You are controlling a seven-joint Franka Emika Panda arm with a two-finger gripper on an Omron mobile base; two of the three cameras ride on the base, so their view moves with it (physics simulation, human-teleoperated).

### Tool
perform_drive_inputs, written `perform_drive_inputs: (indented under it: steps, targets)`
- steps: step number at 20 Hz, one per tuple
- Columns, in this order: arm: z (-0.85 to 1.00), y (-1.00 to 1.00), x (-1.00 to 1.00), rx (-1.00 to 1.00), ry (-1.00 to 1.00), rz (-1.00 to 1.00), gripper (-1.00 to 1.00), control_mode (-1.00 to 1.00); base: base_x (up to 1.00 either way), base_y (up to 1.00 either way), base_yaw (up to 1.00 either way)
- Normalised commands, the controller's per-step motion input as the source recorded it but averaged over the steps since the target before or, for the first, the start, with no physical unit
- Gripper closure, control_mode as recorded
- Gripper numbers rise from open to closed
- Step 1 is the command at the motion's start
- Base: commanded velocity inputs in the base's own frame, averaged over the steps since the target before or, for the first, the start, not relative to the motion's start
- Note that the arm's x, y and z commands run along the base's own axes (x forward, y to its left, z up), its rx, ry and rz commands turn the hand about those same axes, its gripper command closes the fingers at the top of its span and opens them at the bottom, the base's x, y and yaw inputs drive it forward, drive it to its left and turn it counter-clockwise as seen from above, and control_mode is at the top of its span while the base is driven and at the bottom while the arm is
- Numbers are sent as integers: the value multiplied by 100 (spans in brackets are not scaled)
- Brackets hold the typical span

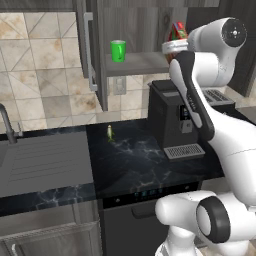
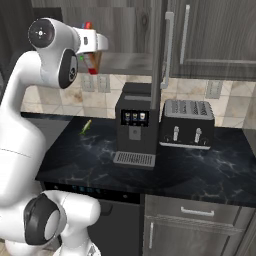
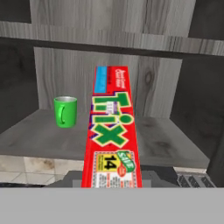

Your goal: Pick the jam and cereal from the counter and place them in the cabinets closest to them.

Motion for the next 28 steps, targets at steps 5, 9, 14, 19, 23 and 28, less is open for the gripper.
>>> perform_drive_inputs:
  steps: [5,9,14,19,23,28]
  targets:
    - [0,0,21,1,0,0,100,-100,0,0,0]
    - [0,0,21,1,0,0,100,-100,0,0,0]
    - [0,0,15,2,0,0,100,-100,0,0,0]
    - [0,0,4,0,0,0,100,-100,0,0,0]
    - [0,0,0,0,2,0,100,-100,0,0,0]
    - [-8,0,6,0,0,0,100,-100,0,0,0]
